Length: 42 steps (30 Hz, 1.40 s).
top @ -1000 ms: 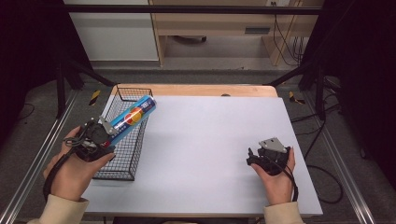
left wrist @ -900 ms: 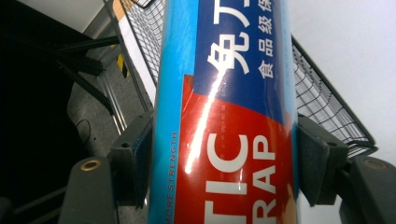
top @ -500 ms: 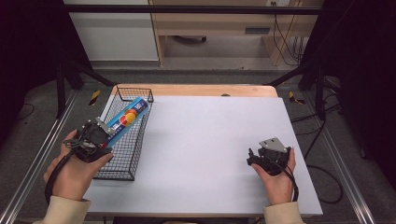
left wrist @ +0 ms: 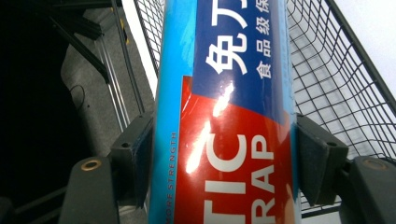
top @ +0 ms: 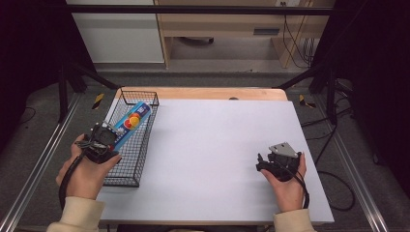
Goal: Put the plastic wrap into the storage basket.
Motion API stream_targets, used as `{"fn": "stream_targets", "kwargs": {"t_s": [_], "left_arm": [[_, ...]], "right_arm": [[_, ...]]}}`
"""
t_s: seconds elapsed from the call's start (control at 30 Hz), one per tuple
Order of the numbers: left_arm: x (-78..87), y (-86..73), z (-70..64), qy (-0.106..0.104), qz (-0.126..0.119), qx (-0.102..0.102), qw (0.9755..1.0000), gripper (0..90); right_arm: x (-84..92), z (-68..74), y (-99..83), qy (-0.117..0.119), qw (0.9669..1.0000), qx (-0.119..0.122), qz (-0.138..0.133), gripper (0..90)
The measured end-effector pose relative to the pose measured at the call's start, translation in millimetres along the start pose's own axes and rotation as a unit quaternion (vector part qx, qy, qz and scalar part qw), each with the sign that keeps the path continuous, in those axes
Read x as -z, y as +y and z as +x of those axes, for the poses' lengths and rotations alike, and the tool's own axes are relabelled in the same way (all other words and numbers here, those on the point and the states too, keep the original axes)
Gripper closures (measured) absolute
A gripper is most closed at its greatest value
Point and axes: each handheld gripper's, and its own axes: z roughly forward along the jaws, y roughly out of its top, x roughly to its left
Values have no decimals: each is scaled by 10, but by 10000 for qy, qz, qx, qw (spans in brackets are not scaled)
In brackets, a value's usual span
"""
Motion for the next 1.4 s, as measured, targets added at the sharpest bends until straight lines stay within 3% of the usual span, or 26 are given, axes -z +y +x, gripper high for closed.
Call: {"fn": "stream_targets", "kwargs": {"t_s": [0.2, 0.6, 1.03, 1.4], "left_arm": [[-8, -13, 23, 73, 46, 201, 9998, 318], [-98, -46, 6, 22, 243, 233, 9994, 318], [-204, -24, -41, -84, 473, 136, 9988, 318], [-304, 14, -97, -97, 752, -92, 9971, 318]], "right_arm": [[2, 6, 2, 18, 10000, -5, 9, 92], [-14, 19, 2, 71, 9999, 43, 56, 93], [-19, 14, 2, 100, 9999, 30, 58, 95], [-30, 21, -3, 153, 9998, 26, 98, 95]]}}
